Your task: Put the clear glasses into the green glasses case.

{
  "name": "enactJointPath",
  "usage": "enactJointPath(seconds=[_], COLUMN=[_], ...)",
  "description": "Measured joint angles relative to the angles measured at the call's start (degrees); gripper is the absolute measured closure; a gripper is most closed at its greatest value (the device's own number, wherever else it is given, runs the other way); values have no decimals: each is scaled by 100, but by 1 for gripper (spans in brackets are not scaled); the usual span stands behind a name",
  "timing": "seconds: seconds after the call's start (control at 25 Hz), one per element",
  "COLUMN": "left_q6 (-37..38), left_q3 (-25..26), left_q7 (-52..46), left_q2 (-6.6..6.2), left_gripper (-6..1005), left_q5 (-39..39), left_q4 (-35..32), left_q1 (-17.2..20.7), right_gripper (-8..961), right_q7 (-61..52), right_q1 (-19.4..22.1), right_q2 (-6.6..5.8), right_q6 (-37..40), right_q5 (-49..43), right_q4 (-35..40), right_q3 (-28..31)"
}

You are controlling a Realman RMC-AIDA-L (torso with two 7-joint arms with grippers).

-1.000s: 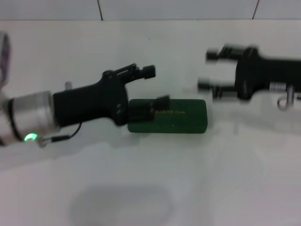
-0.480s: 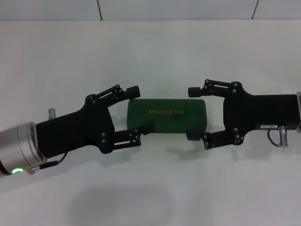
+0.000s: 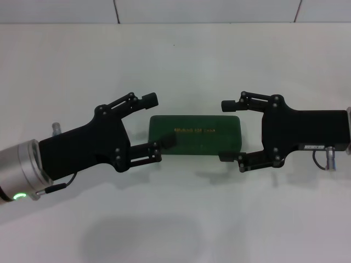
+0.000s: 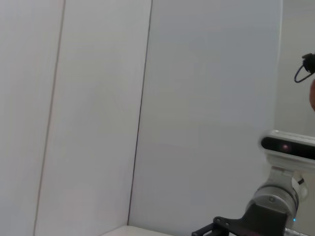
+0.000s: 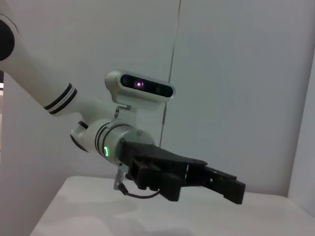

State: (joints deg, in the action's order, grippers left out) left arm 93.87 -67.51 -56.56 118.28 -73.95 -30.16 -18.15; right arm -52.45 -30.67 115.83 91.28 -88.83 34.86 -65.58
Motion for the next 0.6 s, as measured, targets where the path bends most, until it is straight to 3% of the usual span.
enactJointPath(seconds=[0.6], left_q6=[2], left_q3=[1], left_q7=[5], left_q2=[32], left_gripper=[131], left_q5=[0], left_q4=[2], left_q1=[17], right_gripper=[65], right_q7=[348], right_q1=[16], right_q2=[13], right_q6=[-90], right_q5=[306], right_q4=[-268], right_q3=[-12])
